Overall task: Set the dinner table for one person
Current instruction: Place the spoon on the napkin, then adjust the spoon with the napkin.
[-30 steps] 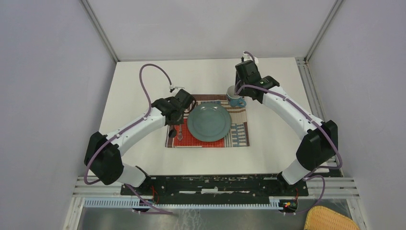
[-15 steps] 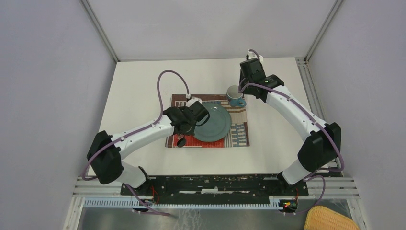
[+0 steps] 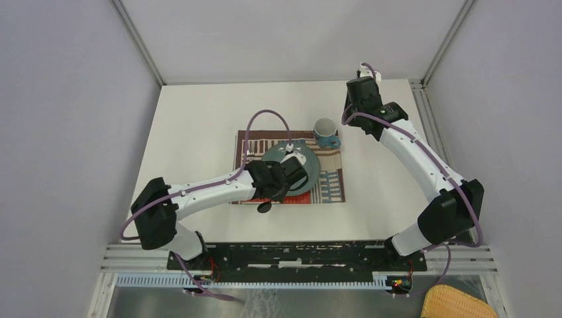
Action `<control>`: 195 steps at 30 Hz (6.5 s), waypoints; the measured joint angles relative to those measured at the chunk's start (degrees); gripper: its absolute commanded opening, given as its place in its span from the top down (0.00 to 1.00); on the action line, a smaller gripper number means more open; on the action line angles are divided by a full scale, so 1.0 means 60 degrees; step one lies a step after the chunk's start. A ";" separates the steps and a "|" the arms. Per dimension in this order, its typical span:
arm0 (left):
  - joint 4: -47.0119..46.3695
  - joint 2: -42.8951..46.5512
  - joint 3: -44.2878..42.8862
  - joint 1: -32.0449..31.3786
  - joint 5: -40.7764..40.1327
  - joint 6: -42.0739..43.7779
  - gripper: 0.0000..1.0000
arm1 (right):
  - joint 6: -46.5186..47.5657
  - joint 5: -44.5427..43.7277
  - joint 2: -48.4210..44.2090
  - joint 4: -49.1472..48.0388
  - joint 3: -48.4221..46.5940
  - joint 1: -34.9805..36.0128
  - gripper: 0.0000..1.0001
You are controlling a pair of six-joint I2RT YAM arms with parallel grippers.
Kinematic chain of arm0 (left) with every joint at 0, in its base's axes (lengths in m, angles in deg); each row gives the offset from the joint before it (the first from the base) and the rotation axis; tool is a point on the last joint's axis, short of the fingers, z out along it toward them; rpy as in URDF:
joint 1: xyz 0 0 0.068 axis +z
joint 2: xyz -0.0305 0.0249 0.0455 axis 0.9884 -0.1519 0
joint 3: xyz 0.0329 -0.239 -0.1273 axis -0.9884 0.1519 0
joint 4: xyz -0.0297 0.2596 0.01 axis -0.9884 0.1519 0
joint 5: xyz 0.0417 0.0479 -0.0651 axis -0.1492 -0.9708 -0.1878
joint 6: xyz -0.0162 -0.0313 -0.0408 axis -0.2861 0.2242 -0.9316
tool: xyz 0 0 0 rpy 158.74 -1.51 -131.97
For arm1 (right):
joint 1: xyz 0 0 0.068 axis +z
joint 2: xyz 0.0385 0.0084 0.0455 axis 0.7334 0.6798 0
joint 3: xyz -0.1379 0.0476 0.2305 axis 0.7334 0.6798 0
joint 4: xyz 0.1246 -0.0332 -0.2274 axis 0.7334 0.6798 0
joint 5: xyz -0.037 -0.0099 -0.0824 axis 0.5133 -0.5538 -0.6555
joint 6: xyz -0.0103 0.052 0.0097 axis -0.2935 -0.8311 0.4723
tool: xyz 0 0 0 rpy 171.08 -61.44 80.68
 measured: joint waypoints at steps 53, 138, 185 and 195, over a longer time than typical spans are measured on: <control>-0.2473 -0.5125 -0.3333 -0.1708 0.1796 0.3242 0.87 | -0.0084 0.0131 -0.1060 0.0623 0.0495 -0.1071 0.54; -0.1861 -0.0871 -0.1996 0.4991 -0.0270 -0.0339 0.65 | -0.0295 0.2160 -0.1257 0.1665 0.3847 0.4375 0.60; -0.1887 -0.0809 -0.1931 0.5176 0.0062 -0.0328 0.66 | -0.0528 0.2495 -0.0204 0.0463 0.5348 0.6266 1.00; -0.1883 -0.0415 -0.1800 0.5176 0.0055 -0.0321 0.66 | -0.1031 0.0885 -0.0382 0.0601 0.4430 0.6251 1.00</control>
